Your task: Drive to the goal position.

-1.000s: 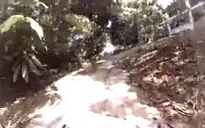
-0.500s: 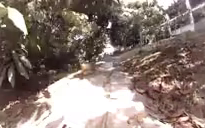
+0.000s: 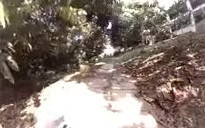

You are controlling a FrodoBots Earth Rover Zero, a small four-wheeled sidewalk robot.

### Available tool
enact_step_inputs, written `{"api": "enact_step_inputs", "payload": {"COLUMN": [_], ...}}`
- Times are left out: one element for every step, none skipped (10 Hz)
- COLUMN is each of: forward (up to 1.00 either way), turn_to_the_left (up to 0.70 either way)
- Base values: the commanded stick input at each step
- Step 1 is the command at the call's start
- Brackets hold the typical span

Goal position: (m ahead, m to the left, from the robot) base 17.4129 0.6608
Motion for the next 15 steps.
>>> {"api": "enact_step_inputs", "payload": {"forward": [0.70,0.70,0.70,0.70,0.70,0.70,0.70,0.70,0.70,0.70,0.70,0.70,0.70,0.70,0.70], "turn_to_the_left": [0.00,0.00,0.00,0.00,0.00,0.00,0.00,0.00,0.00,0.00,0.00,0.00,0.00,0.00,0.00]}}
